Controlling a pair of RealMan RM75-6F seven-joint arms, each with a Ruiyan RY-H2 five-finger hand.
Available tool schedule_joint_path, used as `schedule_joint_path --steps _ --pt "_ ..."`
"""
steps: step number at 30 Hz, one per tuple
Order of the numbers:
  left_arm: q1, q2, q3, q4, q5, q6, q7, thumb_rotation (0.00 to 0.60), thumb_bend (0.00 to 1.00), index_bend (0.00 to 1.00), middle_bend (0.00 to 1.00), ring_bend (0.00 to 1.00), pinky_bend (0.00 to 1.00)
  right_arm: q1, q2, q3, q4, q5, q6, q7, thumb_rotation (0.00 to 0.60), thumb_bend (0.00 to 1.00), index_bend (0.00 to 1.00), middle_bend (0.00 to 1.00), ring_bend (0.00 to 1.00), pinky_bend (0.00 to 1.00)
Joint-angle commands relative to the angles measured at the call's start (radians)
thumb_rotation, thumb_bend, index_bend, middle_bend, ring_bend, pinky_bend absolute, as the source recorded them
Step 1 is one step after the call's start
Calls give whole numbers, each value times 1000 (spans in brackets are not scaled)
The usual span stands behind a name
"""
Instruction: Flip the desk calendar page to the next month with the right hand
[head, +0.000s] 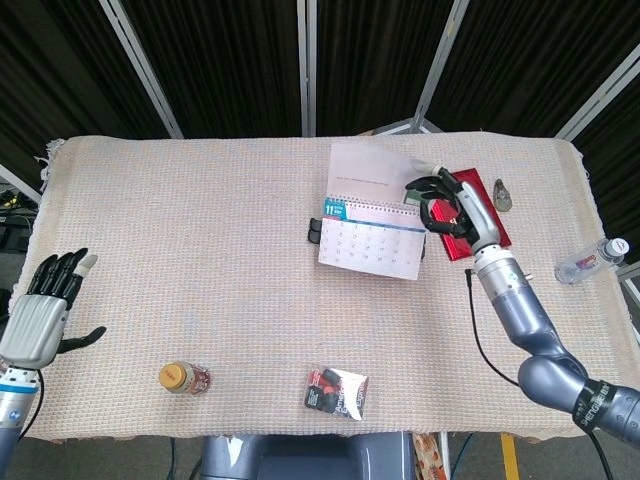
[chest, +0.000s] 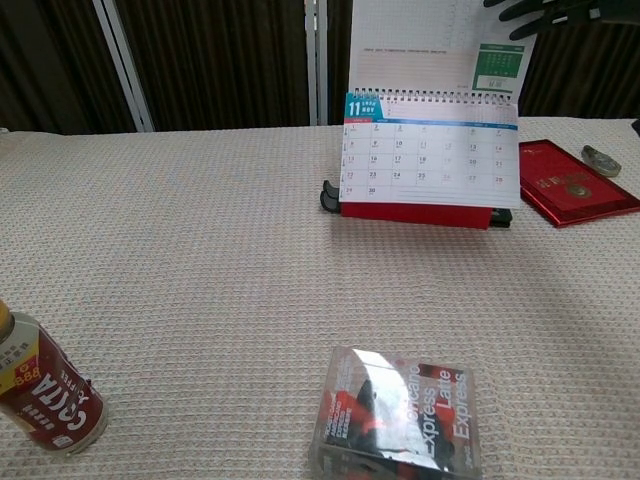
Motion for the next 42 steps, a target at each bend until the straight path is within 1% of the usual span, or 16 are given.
schedule_joint_path --steps 1,4,6,9,11,15,20,24,28,32,33,35,36,38,39,42 --pt "-1 -1 0 2 -1 -3 0 600 67 0 0 0 0 32 -32 -35 64 3 -26 -24 600 512 191 226 108 130" --pt "-3 -3 0 6 -4 -7 -1 600 67 0 0 0 0 47 -46 -54 105 -5 -59 -28 600 496 133 167 45 79" --pt "-5 -4 -1 8 -7 -11 -2 600 68 0 0 0 0 59 -54 -74 139 -20 -88 -39 600 441 86 119 8 43" --pt "-7 -5 -1 11 -10 -15 -2 600 68 0 0 0 0 77 -72 -117 199 -62 -111 -81 600 358 71 85 0 22" --pt "-8 -6 0 11 -10 -18 -1 600 67 0 0 0 0 82 -87 -134 230 -79 -121 -87 600 339 71 84 0 26" --pt "-8 -7 1 11 -9 -19 3 600 67 0 0 0 0 81 -96 -145 263 -97 -152 -63 600 331 71 85 0 33" --pt "-9 -7 2 9 -8 -20 6 600 68 0 0 0 0 76 -98 -153 271 -118 -171 -43 600 331 71 108 0 55" --pt "-8 -8 4 6 -3 -15 9 600 67 0 0 0 0 66 -104 -151 273 -149 -174 -13 600 330 71 99 0 52" --pt "-7 -7 2 7 -6 -13 6 600 68 0 0 0 0 39 -114 -136 269 -239 -98 17 600 333 72 95 0 51" --pt "-10 -8 0 14 -19 -25 7 600 67 0 0 0 0 -1 -90 -165 250 -403 12 -1 600 335 72 94 0 50" --pt "-11 -8 0 15 -23 -29 7 600 68 0 0 0 0 -23 -80 -180 239 -454 62 -5 600 335 72 91 0 50" --pt "-12 -9 -1 17 -26 -33 7 600 68 0 0 0 0 -60 -66 -201 224 -521 144 -10 600 335 72 87 0 50" --pt "-12 -9 0 18 -27 -34 8 600 68 0 0 0 0 -89 -56 -223 215 -568 201 -13 600 335 72 84 0 50" --pt "-12 -9 2 18 -27 -37 11 600 68 0 0 0 0 -130 -43 -255 211 -623 275 -26 600 334 71 75 0 50" --pt "-13 -9 3 19 -28 -41 14 600 68 0 0 0 0 -159 -34 -281 217 -658 325 -47 600 332 65 63 0 48" --pt "-14 -8 8 19 -31 -51 25 600 68 0 0 0 0 -220 -21 -332 246 -709 415 -107 600 318 22 19 0 20"
